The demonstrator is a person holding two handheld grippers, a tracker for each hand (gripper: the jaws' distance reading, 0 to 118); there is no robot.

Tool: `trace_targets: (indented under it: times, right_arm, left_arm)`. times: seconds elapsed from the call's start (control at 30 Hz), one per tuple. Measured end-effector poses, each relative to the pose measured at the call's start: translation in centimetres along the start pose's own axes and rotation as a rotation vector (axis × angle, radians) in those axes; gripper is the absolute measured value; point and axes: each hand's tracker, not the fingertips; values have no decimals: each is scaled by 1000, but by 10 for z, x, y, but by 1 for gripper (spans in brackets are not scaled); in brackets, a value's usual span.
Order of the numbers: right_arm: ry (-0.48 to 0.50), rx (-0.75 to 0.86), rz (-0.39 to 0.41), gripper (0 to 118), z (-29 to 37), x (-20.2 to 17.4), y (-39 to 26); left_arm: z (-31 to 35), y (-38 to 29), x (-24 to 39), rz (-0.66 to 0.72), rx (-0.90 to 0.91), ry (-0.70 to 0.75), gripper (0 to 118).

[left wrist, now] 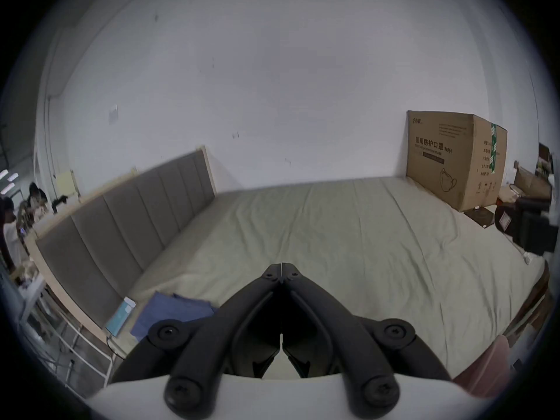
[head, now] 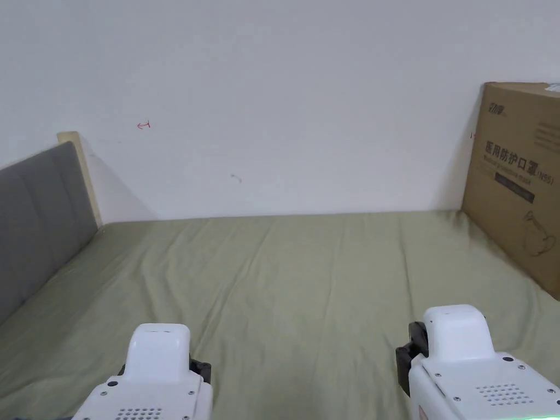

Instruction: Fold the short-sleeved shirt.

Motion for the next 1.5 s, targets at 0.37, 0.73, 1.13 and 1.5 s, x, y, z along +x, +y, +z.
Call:
trace_targets:
  times: [0.37, 0.73, 1.13, 1.5]
  right_arm:
    - [-42, 99, -42, 2, 16, -2, 12]
    - [-47, 112, -76, 112, 18, 9, 8]
    - [-51, 120, -76, 116, 17, 11, 10]
    - [-63, 88, -62, 116, 10, 13, 8]
  left_arm:
    - [26, 18, -1, 93, 162, 25, 0]
    - [35, 22, 7, 101, 186, -42, 118]
    - [18, 22, -2, 175, 63, -75, 117]
    - [21, 23, -4, 164, 34, -148, 117]
